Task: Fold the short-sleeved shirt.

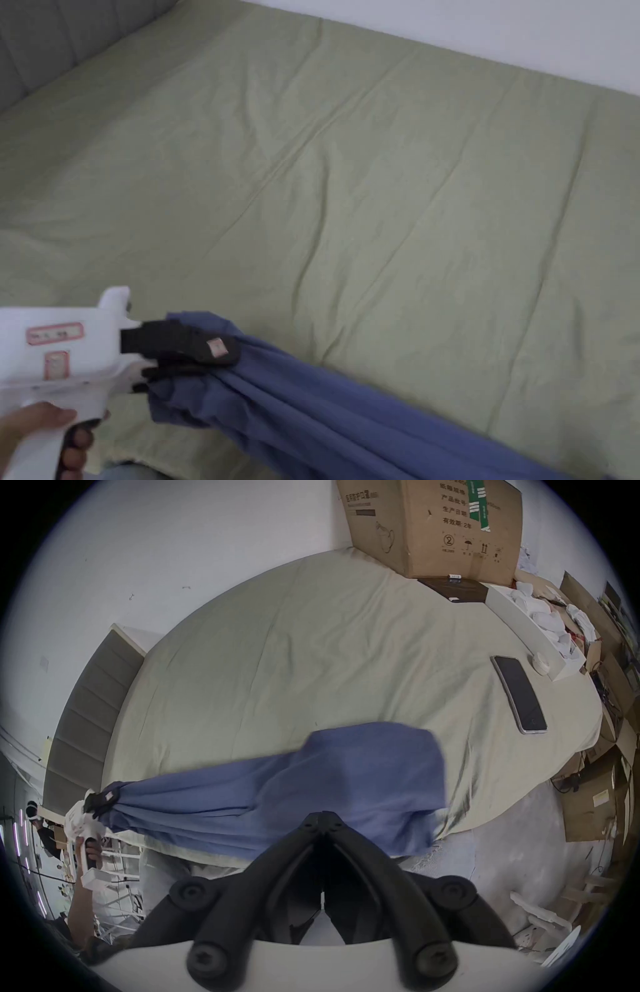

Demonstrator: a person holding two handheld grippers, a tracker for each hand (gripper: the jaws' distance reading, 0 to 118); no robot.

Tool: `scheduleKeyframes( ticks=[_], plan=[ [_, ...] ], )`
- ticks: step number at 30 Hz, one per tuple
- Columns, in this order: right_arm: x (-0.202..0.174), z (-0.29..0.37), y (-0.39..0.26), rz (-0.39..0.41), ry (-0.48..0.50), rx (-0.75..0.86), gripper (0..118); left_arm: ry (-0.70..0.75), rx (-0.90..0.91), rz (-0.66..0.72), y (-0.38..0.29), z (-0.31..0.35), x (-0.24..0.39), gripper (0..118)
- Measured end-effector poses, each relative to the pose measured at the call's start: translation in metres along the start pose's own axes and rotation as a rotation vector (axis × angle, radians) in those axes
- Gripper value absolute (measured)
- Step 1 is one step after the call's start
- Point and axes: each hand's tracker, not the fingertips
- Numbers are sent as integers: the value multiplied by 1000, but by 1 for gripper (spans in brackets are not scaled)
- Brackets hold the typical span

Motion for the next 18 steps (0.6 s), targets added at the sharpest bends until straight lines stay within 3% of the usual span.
scheduleKeyframes(
  ticks=[5,7,8,9,12,14,17,18],
  plan=[
    [-1,-3,-6,-6,7,-4,0,239,184,-81,23,52,23,13],
    [5,-8,-9,-16,16,-12,0,392,196,-211,28,72,36,13],
    [8,-12,-10,-25,23,-19,0,380,158,-252,27,47,5,13],
    [9,-15,-11,-35,29,-24,0,369,142,-270,5,42,56,13],
    [13,-22,-15,-53,46,-38,0,233,62,-254,-1,14,47,13],
    [16,-22,-17,-56,58,-41,0,147,-12,-210,-53,-50,88,13],
    [21,-19,-22,-70,57,-33,0,110,-147,-208,-74,-110,86,13],
    [25,-17,-24,-81,49,-27,0,170,-157,-200,-78,-128,85,13]
  ],
)
